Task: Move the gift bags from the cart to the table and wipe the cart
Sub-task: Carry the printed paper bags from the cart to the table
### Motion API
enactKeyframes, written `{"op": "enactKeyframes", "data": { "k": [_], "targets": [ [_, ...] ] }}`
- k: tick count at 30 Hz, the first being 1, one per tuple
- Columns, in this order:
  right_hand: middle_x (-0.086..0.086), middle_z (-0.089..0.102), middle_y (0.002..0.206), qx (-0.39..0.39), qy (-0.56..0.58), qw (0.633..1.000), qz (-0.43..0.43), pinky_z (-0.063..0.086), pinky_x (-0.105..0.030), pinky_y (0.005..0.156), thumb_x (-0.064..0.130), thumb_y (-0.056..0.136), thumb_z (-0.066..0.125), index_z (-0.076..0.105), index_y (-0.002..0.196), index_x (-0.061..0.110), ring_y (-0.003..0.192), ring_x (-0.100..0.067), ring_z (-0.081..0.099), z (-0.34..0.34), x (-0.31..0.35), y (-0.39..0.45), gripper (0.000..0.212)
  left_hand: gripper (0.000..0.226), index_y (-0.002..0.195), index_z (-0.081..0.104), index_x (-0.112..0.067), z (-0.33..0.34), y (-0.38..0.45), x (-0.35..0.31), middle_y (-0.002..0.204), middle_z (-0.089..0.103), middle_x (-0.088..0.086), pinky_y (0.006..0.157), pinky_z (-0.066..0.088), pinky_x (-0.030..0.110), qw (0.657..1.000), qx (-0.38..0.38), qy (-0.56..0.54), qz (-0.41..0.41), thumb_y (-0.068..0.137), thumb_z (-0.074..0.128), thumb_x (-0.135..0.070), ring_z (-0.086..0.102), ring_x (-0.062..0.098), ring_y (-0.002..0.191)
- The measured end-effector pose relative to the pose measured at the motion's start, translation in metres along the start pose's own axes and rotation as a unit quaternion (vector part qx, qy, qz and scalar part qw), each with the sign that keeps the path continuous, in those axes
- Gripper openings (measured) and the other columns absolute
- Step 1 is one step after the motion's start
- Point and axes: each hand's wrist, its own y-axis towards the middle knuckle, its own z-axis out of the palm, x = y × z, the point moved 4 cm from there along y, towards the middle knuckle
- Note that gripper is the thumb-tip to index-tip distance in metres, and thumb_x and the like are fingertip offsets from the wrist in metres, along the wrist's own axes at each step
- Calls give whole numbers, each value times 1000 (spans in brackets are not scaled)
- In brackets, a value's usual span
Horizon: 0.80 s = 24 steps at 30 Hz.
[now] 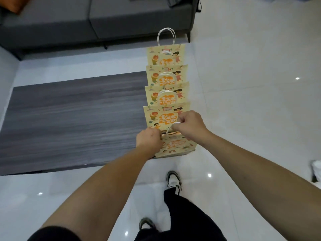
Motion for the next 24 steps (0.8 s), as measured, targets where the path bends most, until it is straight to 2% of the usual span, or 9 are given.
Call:
{"op": "enactKeyframes", "data": {
  "k": [2, 4, 8, 14, 18, 21, 23, 24],
  "targets": [
    [-7, 52, 60, 11, 2, 1000, 9, 51, -40, 66, 18, 72, 78, 43, 49, 16, 89, -21, 69, 5, -10, 10, 42, 21, 107, 69, -20, 6, 17, -1, 107, 66, 7, 69, 47, 33, 1000, 9, 10, -14, 94, 53, -25, 64, 30, 95],
    [-2, 48, 59, 10, 10, 1000, 10, 46, -40, 63, 21, 75, 78, 45, 50, 16, 66, -18, 54, 8, -16, 15, 42, 20, 106, 68, -19, 10, 27, 0, 105, 67, 8, 68, 47, 34, 1000, 6, 11, -27, 93, 54, -23, 64, 31, 93],
    [3, 46, 54, -1, 26, 1000, 12, 46, -41, 61, 26, 77, 77, 45, 50, 17, 60, -16, 46, 9, -18, 31, 43, 18, 104, 66, -17, 5, 41, -2, 102, 66, 9, 68, 46, 34, 999, 3, 28, -35, 92, 55, -25, 64, 32, 92],
    [10, 55, 62, 11, 27, 999, 22, 39, -29, 55, 34, 79, 78, 59, 61, 16, 66, -10, 54, 8, -9, 43, 32, 20, 107, 65, -15, 5, 43, 3, 107, 67, 11, 72, 52, 37, 999, 27, -21, -23, 95, 57, -28, 63, 33, 95],
    [10, 58, 66, 4, 7, 1000, 18, 42, -30, 58, 39, 82, 76, 56, 62, 23, 69, -11, 56, 10, -10, 33, 32, 21, 112, 67, -18, 8, 35, 15, 112, 68, 7, 73, 57, 37, 997, 30, -60, -24, 97, 53, -23, 63, 27, 93],
    [8, 67, 76, -9, 23, 999, 22, 53, -36, 70, 37, 81, 78, 65, 74, 23, 78, -16, 63, 12, -14, 20, 20, 31, 124, 64, -24, 6, 26, 29, 118, 68, 4, 76, 60, 39, 996, 38, -80, -23, 95, 53, -21, 65, 26, 97],
    [8, 72, 92, -12, 16, 999, 27, 55, -37, 80, 36, 82, 78, 71, 89, 25, 90, -16, 65, 12, -13, 12, 15, 36, 129, 62, -25, 0, 23, 36, 123, 68, 4, 80, 60, 41, 996, 47, -78, -15, 93, 55, -22, 65, 27, 102],
    [7, 73, 101, -19, -2, 999, 28, 54, -38, 85, 37, 82, 78, 72, 98, 26, 97, -16, 65, 11, -10, 8, 20, 37, 129, 62, -25, -3, 22, 39, 123, 68, 4, 82, 59, 41, 996, 51, -76, -7, 92, 56, -23, 65, 27, 103]
  ]
}}
